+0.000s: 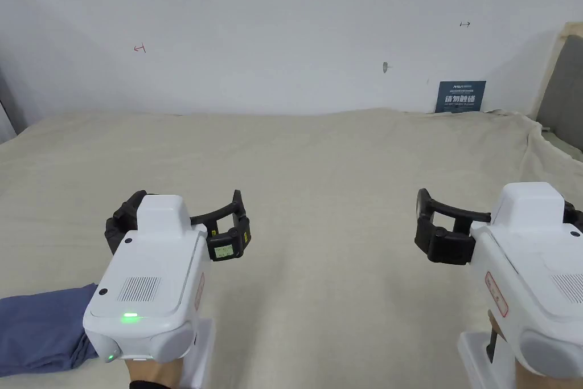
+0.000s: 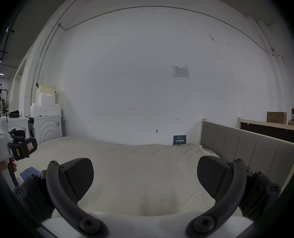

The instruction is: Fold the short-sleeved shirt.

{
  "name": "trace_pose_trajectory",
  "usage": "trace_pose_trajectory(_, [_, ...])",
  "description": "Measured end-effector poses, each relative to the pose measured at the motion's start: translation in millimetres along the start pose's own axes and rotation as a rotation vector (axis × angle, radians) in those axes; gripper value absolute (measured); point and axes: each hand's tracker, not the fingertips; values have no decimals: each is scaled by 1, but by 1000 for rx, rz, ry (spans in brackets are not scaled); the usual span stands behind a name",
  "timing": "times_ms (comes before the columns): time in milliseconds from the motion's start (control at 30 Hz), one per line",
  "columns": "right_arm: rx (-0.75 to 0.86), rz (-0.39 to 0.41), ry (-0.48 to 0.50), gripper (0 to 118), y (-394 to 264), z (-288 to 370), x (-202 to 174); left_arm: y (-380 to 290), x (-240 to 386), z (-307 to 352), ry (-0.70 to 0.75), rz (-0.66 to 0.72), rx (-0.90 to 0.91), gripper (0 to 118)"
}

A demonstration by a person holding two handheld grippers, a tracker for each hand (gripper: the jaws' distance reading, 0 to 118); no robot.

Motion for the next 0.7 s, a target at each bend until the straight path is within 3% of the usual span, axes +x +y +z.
trace_pose_trajectory(700, [9,18,-1,118,0,-1,2,1,-1,0,4,-5,15,118])
